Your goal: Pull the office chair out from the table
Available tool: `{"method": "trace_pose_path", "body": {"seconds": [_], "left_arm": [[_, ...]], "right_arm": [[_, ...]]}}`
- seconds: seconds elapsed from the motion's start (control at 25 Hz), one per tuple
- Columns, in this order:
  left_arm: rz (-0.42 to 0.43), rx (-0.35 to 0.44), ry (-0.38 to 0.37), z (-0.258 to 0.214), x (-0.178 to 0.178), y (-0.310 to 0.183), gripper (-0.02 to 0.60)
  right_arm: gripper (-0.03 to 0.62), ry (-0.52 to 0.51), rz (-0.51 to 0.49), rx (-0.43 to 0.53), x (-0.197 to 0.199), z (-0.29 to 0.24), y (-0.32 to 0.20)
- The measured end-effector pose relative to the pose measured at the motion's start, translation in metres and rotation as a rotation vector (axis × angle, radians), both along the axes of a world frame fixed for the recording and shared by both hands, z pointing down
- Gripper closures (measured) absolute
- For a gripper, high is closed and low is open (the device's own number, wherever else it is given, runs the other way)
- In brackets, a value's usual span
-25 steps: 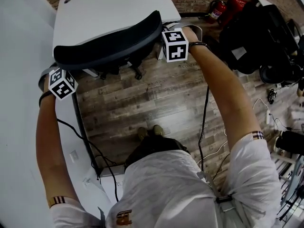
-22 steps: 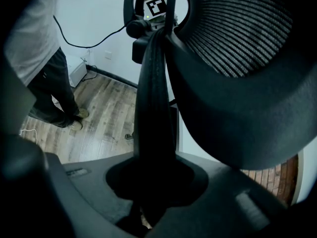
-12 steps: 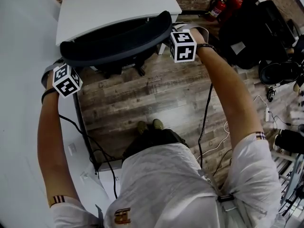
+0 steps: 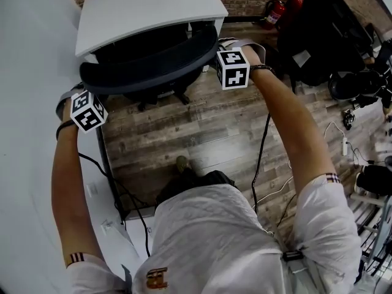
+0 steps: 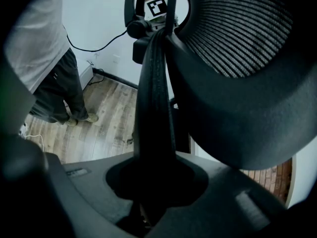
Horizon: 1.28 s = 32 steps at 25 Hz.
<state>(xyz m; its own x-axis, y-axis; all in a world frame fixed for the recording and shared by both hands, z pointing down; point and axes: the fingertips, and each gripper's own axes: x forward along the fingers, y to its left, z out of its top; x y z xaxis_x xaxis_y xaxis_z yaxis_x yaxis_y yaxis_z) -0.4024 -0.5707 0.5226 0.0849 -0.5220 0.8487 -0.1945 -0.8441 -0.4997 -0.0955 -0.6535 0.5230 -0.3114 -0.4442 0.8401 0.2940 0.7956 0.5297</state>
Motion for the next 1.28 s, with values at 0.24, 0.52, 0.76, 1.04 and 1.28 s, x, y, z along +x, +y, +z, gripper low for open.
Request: {"method": "trace_pose_path", "body": {"seconds": [0.24, 0.52, 0.76, 1.04, 1.28], "left_arm": [[-0.007, -0.006, -0.002, 0.000, 0.013, 0.042, 0.503], [-0.023, -0.020, 0.011, 0.005, 0.035, 0.111, 0.503], [-0.022, -0.014, 0.009, 0.004, 0.049, 0.158, 0.503], [-0.026, -0.035, 0.015, 0.007, 0.057, 0.209, 0.503], [-0.006, -0.011, 0.009, 0.003, 0.067, 0.249, 0.503]], "right_arm": [[0.516, 0.001, -0.004, -0.002, 0.015, -0.002, 0.042], [0.516, 0.000, -0.020, 0.001, 0.036, -0.002, 0.105], [0.516, -0.005, -0.021, 0.003, 0.050, -0.004, 0.154], [0.516, -0.004, -0.017, -0.002, 0.060, -0.005, 0.205], [0.516, -0.002, -0.006, -0.002, 0.069, -0.003, 0.249]]}}
